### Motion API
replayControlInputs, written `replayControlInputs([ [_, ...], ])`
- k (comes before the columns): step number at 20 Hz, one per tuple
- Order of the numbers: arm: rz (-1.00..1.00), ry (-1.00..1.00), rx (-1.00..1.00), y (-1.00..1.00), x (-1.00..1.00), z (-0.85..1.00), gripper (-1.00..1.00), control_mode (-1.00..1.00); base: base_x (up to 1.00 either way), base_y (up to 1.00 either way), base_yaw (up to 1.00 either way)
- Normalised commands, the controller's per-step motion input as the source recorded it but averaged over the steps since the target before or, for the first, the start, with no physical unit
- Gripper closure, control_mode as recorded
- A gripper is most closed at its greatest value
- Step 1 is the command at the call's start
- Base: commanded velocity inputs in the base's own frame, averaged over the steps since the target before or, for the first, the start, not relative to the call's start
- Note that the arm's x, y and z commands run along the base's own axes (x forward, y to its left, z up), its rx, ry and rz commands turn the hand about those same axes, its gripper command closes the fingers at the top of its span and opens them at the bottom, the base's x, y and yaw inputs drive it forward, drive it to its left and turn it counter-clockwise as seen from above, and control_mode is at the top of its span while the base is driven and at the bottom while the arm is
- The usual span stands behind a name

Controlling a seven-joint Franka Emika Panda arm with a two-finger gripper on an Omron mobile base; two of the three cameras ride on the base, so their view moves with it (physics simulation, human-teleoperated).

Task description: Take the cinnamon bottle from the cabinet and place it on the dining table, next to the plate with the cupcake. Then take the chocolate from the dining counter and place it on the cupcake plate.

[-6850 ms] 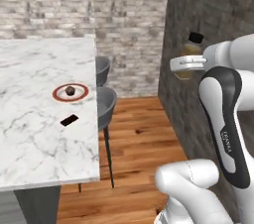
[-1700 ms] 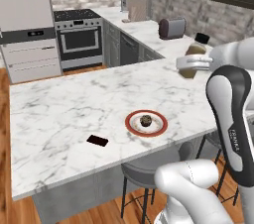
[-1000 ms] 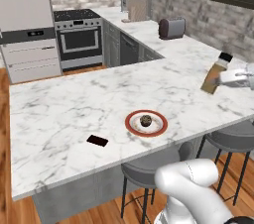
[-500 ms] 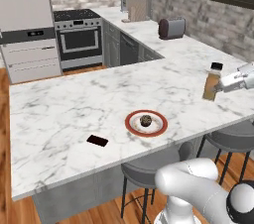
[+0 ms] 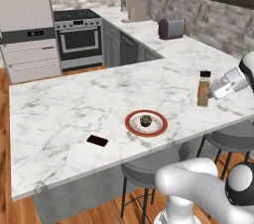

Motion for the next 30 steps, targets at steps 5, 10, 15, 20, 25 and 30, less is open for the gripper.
replayControlInputs([
  [5, 0.27, -0.31, -0.01, 0.00, 0.20, -0.43, 1.00, -1.00, 0.00, 0.00, 0.00],
  [10, 0.24, -0.26, -0.06, -0.01, 0.27, -0.40, 1.00, -1.00, 0.00, 0.00, 0.00],
  [15, 0.21, -0.22, -0.02, -0.08, 0.31, -0.33, 1.00, -1.00, 0.00, 0.00, 0.00],
  [20, 0.16, -0.10, 0.00, -0.06, 0.34, -0.28, 1.00, -1.00, 0.00, 0.00, 0.00],
  [25, 0.05, 0.00, 0.00, -0.01, 0.42, -0.24, 1.00, -1.00, 0.00, 0.00, 0.00],
  [30, 0.02, 0.00, 0.01, 0.00, 0.33, -0.26, 1.00, -1.00, 0.00, 0.00, 0.00],
])
